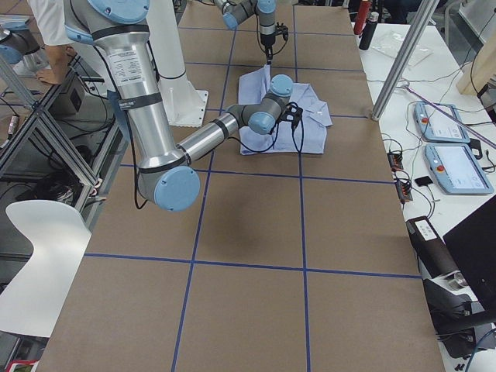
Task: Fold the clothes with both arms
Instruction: 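Lay the hem over the collar with both grippers and release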
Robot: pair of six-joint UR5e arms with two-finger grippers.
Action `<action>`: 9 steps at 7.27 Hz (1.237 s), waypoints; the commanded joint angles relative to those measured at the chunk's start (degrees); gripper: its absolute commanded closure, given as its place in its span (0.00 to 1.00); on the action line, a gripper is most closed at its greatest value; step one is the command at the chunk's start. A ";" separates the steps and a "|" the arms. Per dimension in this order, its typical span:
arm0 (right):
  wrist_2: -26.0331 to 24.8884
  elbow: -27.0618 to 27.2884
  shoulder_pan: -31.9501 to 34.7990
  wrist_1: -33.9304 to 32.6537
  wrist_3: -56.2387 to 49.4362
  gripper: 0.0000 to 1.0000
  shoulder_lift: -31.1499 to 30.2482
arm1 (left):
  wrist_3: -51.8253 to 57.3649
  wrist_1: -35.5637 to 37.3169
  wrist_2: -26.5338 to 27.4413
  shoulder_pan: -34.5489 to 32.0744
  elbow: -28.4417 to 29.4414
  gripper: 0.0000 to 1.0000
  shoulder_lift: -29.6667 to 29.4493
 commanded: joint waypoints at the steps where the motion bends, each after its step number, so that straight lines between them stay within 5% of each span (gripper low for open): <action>1: 1.35 -0.36 4.50 -0.07 -0.34 1.00 2.17 | 2.19 0.08 -2.63 -4.20 0.00 1.00 -0.78; 4: 1.53 -9.55 6.72 0.01 -2.08 1.00 9.46 | 4.12 -1.48 -3.09 -6.77 10.41 1.00 -8.23; 6: 1.53 -15.80 7.51 0.02 -4.03 1.00 12.97 | 4.13 -12.34 -3.09 -8.08 20.43 1.00 -10.27; 9: 1.62 -23.98 9.52 0.10 -5.16 1.00 18.69 | 6.57 -16.26 -3.27 -11.15 25.31 1.00 -12.39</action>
